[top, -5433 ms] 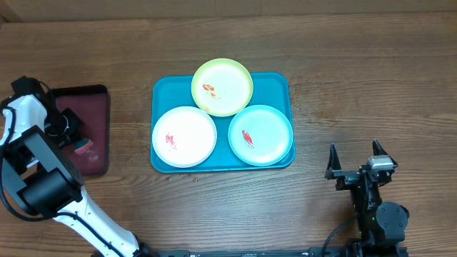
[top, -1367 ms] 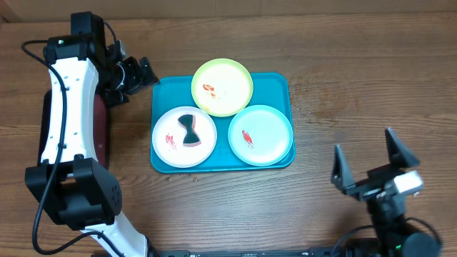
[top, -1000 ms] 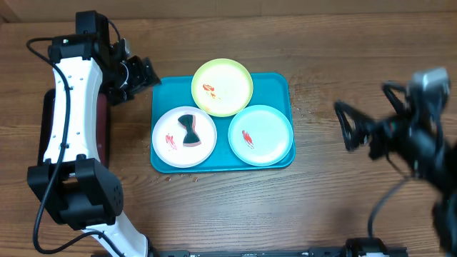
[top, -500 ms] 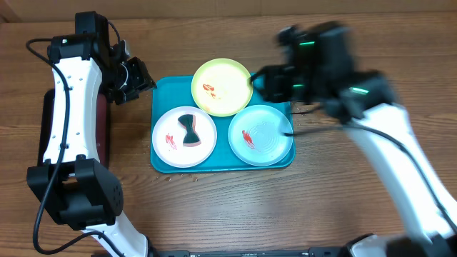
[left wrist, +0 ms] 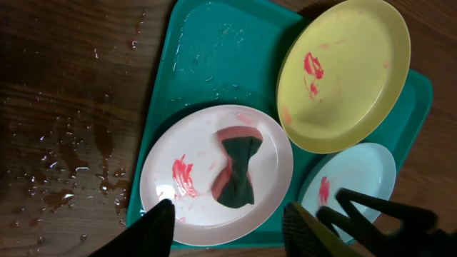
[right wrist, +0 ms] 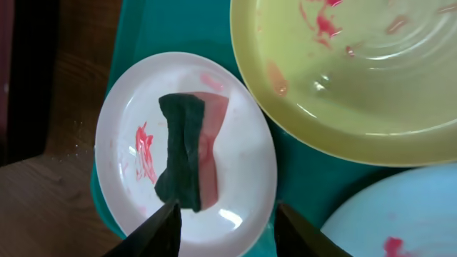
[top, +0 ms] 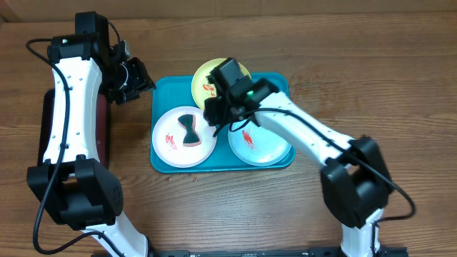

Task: Clean dirty plates on tray and stack at the side
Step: 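Reach the right gripper to the white plate rim and grip it, then scrub the white plate with the sponge while right gripper holds it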

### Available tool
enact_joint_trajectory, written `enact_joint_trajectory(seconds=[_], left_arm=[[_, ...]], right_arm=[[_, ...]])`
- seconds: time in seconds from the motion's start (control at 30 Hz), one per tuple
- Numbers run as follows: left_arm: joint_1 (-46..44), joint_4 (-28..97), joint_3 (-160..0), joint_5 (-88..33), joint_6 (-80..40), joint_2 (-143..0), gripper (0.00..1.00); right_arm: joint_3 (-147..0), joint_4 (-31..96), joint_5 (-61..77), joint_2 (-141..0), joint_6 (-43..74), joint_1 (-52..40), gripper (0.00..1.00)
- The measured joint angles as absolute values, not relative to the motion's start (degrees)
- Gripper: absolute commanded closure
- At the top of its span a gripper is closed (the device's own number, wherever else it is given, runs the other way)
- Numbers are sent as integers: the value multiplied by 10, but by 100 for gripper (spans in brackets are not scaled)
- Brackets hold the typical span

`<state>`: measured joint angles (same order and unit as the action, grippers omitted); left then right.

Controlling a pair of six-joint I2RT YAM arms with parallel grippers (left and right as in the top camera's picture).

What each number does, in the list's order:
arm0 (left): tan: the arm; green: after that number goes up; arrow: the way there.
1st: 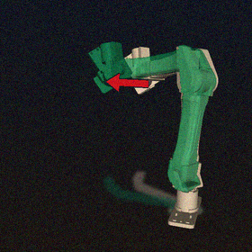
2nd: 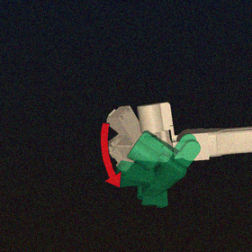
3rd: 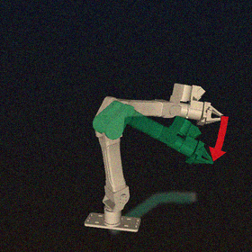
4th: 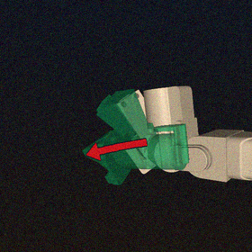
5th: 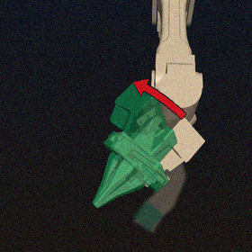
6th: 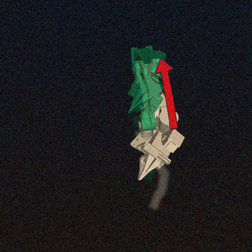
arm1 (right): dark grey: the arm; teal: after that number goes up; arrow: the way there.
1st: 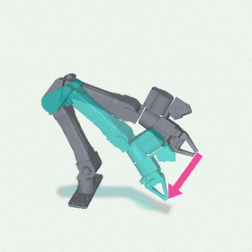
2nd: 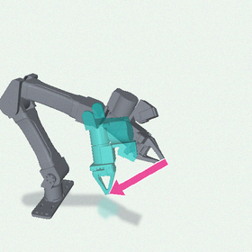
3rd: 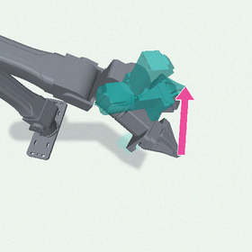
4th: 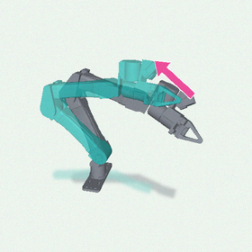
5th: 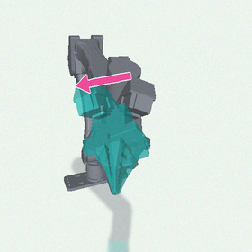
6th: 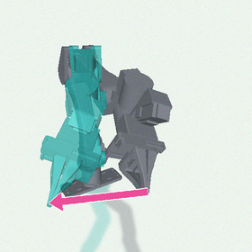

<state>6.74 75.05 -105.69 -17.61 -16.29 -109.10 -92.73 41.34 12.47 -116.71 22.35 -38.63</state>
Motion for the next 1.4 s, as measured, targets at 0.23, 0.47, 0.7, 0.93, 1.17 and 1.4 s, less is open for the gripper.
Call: enact_joint_trajectory(seconds=[0.23, 0.47, 0.7, 0.93, 1.17, 1.4], left_arm=[[67, 753, -1057, -176, -163, -1091, 60], [57, 753, -1057, -176, -161, -1091, 60], [6, 740, -1038, -175, -157, -1091, 65], [-30, 663, -930, -169, -164, -1091, 69], [-50, 546, -818, -157, -209, -1092, 61], [-74, 481, -764, -152, -238, -1093, 66]], right_arm=[[-927, 402, 72, -1216, 225, -394, 57], [-927, 386, 56, -1235, 225, -394, 59], [-927, 381, 55, -1263, 233, -394, 72], [-929, 381, 56, -1266, 237, -395, 80], [-929, 382, 56, -1266, 240, -395, 80], [-929, 383, 56, -1266, 240, -395, 80]])
